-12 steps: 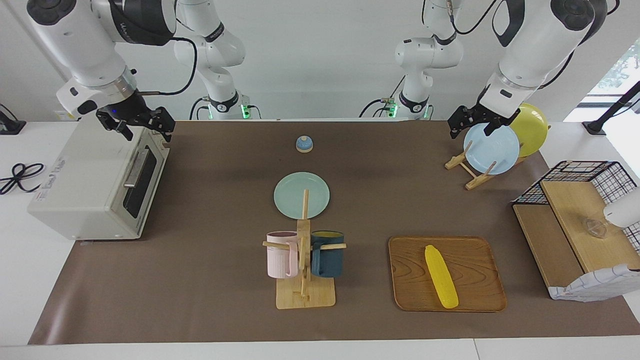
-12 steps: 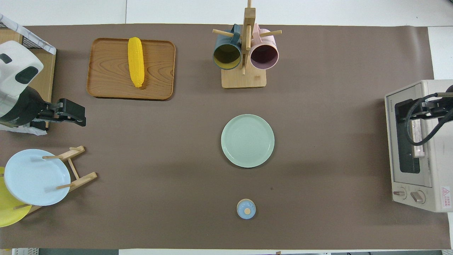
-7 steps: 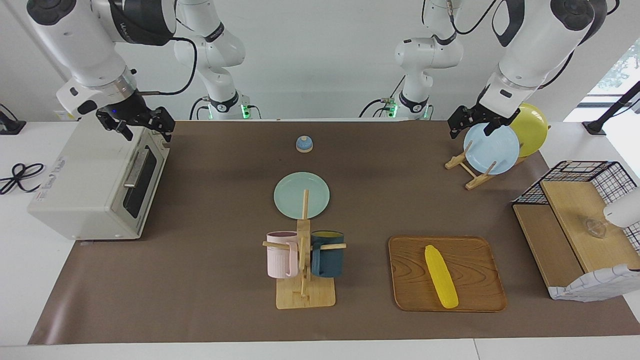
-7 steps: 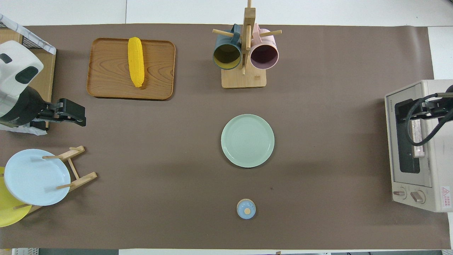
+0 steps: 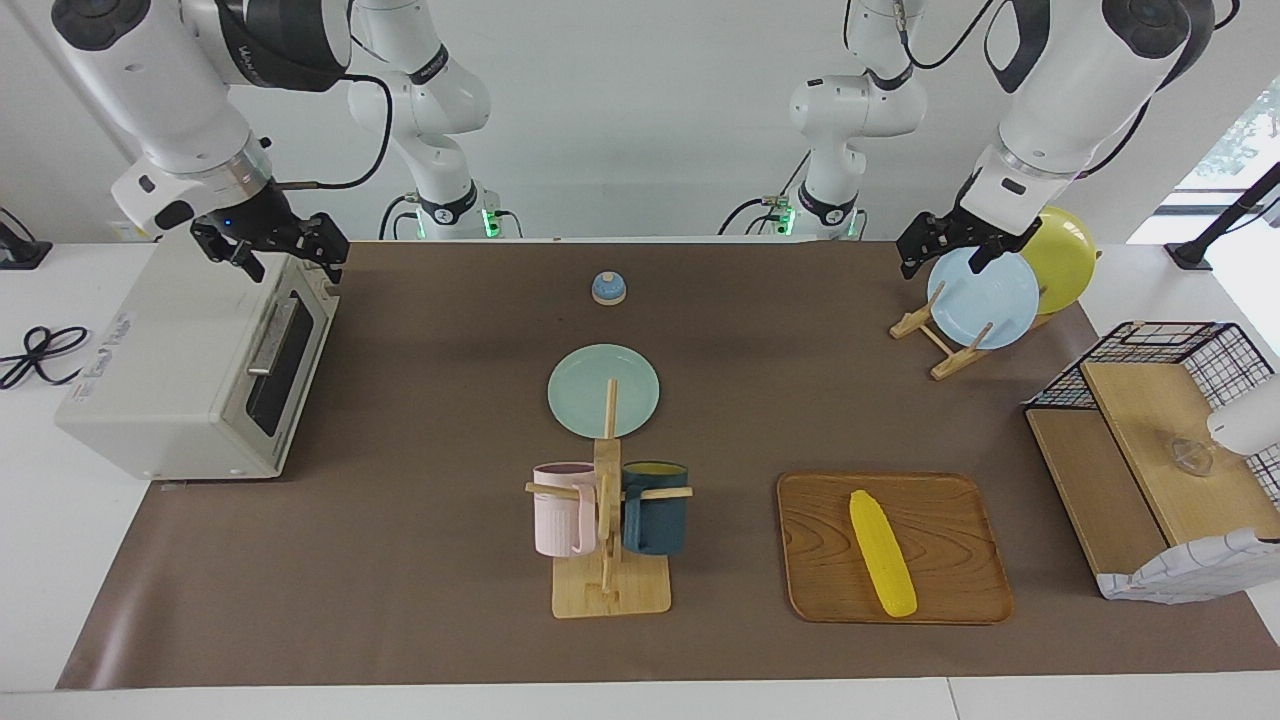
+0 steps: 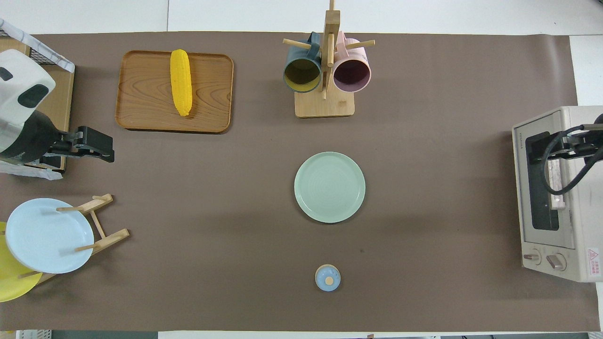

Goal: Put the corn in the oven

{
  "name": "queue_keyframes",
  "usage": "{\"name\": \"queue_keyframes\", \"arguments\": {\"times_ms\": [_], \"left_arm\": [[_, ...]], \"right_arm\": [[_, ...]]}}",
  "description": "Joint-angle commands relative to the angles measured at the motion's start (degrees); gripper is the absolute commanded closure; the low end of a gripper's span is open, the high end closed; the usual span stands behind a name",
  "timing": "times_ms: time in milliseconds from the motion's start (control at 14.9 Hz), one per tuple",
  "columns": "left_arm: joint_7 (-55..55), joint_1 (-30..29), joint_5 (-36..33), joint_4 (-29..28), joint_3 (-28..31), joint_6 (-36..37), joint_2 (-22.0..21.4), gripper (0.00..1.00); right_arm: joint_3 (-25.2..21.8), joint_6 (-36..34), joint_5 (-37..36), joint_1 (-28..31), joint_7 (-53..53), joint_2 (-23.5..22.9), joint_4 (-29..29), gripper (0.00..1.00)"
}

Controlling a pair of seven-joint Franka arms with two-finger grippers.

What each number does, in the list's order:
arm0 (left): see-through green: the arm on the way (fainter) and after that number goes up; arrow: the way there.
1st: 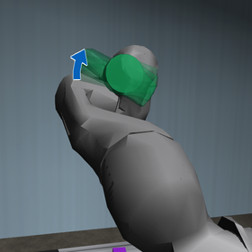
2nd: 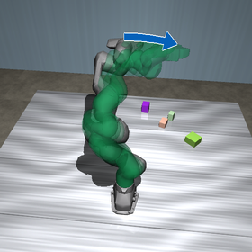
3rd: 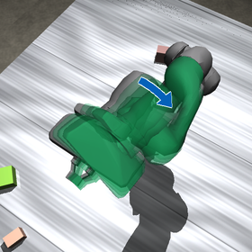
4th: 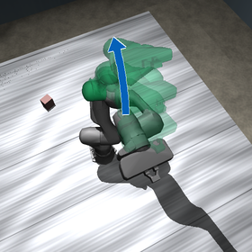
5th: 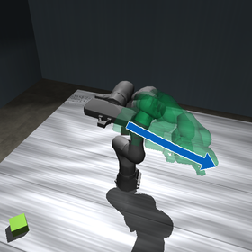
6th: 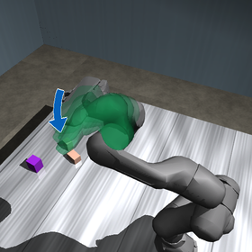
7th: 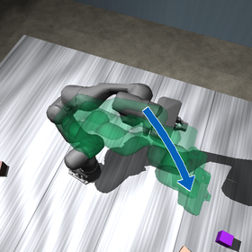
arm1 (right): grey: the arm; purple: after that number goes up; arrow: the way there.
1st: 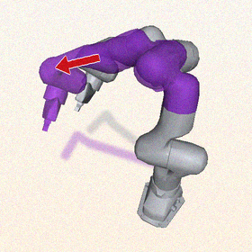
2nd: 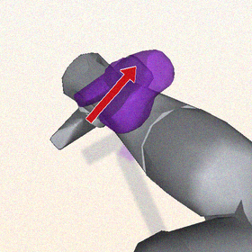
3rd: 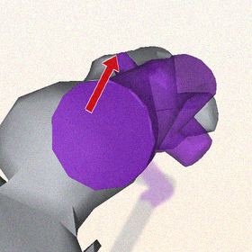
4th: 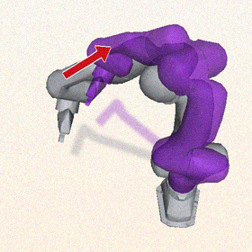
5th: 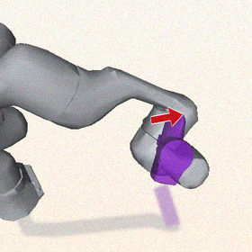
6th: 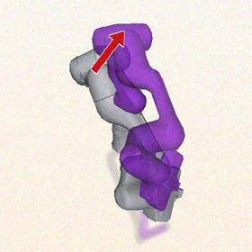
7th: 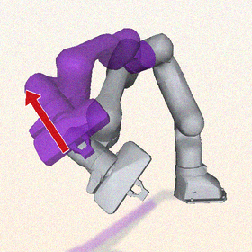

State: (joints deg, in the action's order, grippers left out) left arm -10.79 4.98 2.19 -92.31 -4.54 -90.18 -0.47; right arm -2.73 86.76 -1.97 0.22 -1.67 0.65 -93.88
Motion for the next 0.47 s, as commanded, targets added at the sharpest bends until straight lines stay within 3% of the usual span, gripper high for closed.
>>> {"name": "queue_keyframes", "arguments": {"times_ms": [0, 201, 403], "left_arm": [[-0.46, -0.41, 0.98, 0.11, -0.29, -3.5, 0.82, 0.0], [-0.28, 0.29, 0.8, 2.12, -0.38, -5.7, 6.86, 0.0], [0.25, 0.47, 0.54, 12.11, -0.91, -5.09, 18.97, 0.0]], "right_arm": [[-0.17, 0.52, -0.75, -0.04, -1.67, -0.39, 0.71, 0.0], [-0.08, 0.52, -0.75, -0.13, -1.58, -0.38, 0.71, 0.0], [-0.08, 0.6, -0.49, -0.13, -1.5, -0.21, 0.71, 0.0]]}}
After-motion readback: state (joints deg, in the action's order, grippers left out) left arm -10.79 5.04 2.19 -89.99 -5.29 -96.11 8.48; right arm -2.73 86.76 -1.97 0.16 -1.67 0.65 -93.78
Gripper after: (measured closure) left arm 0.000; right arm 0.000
